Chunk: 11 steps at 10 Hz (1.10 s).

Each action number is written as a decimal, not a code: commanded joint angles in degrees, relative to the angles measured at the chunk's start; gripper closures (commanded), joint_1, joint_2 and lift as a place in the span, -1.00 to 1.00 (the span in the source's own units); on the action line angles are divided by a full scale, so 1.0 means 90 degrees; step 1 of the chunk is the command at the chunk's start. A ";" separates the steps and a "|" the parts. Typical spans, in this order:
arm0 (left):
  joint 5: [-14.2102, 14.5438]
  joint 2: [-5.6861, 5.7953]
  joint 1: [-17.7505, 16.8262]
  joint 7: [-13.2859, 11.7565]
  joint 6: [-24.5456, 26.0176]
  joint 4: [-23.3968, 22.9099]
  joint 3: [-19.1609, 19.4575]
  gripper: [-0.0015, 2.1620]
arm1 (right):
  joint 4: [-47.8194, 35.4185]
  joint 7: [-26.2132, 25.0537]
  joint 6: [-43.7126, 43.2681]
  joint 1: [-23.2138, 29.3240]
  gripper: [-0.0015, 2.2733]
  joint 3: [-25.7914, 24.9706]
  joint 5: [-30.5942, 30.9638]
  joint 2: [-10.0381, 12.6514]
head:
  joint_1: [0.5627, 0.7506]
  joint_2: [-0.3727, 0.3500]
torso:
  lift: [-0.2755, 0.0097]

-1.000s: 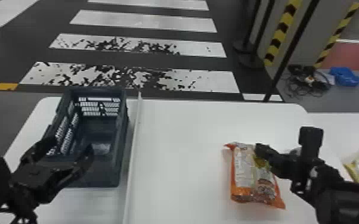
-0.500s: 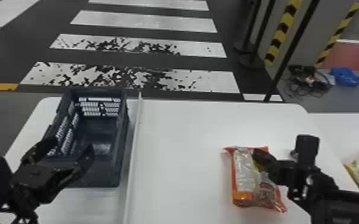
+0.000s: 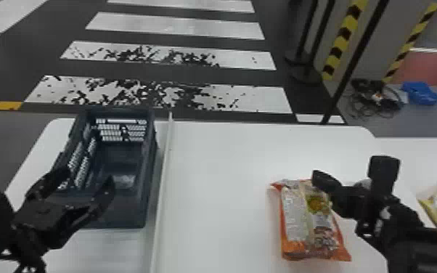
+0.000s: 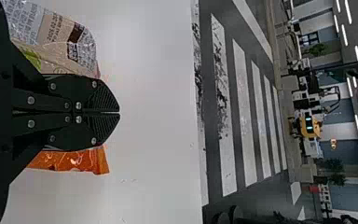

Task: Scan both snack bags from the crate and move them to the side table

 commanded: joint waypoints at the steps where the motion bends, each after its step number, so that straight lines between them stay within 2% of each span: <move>1: 0.0000 0.0000 0.0012 0.0000 -0.0011 -0.0015 -0.0005 -0.91 | -0.0388 -0.0002 0.0085 0.0188 0.81 -0.0074 -0.0037 0.0020 | 0.41 -0.22 | 0.24; 5: 0.0000 0.0029 -0.0007 0.0000 0.0008 -0.0015 -0.0015 -0.91 | -0.1560 -0.0002 0.0495 0.0988 0.81 -0.0328 -0.0076 0.0079 | 0.41 -0.22 | 0.24; 8: 0.0010 0.0029 -0.0007 0.0000 0.0008 0.0004 -0.0005 -0.91 | -0.2390 0.0173 0.0925 0.1760 0.81 -0.0640 -0.0574 0.0118 | 0.41 -0.27 | 0.24; 11: 0.0010 0.0000 -0.0007 0.0000 -0.0011 0.0033 -0.0005 -0.91 | -0.3308 0.0554 0.1394 0.2522 0.81 -0.0855 -0.0955 0.0293 | 0.41 -0.21 | 0.24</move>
